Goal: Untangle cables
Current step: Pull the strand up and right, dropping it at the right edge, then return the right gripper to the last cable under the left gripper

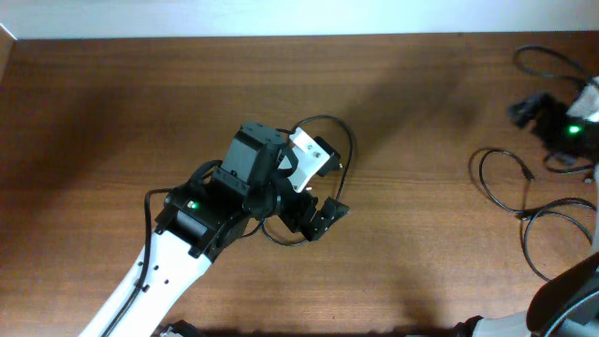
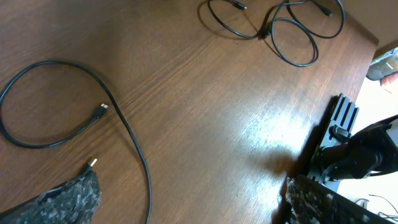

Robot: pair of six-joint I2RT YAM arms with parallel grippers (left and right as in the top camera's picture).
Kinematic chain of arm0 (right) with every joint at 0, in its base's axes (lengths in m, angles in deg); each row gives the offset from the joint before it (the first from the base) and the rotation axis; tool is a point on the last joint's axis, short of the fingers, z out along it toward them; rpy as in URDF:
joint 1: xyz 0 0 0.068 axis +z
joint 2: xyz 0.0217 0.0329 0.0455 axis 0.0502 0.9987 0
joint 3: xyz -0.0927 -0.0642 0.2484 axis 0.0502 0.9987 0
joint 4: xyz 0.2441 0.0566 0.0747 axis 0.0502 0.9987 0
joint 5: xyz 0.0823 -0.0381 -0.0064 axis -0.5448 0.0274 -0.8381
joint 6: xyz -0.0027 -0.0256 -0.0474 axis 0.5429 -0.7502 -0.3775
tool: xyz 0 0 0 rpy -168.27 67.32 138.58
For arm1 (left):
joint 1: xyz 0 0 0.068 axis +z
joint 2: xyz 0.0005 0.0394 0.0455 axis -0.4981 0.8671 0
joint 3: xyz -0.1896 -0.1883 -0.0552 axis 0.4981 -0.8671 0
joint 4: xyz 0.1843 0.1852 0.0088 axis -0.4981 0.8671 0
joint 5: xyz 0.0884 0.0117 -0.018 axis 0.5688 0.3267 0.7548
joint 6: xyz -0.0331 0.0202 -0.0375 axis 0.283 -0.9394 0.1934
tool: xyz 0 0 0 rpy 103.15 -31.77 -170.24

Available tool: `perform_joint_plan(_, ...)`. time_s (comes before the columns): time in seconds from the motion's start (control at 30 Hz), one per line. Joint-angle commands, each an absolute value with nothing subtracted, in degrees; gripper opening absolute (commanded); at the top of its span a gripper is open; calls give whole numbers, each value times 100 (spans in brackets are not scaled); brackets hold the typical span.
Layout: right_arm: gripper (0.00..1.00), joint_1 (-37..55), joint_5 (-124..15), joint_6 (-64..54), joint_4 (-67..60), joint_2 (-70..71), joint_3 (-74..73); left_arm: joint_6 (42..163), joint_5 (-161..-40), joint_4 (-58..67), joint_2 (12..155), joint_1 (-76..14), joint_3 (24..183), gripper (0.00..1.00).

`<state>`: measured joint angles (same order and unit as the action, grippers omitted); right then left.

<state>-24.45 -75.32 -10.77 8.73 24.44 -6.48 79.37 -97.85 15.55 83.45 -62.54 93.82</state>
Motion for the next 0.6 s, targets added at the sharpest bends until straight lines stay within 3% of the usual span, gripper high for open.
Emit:
perform_joint_plan(0.0, 99, -1822, -7652, -1300, 1218, 2381, -701, 7972, -9785, 1542, 8343, -6274, 9449, 99)
perform_joint_plan(0.3, 99, -528, -7639, -1278, 1657, 2411, -675, 7972, -9785, 1544, 8343, -6274, 9449, 99)
perform_joint_plan(0.57, 99, 829, -7560, -463, 897, 3541, -675, 7972, -9785, 1544, 8343, -6274, 9449, 99)
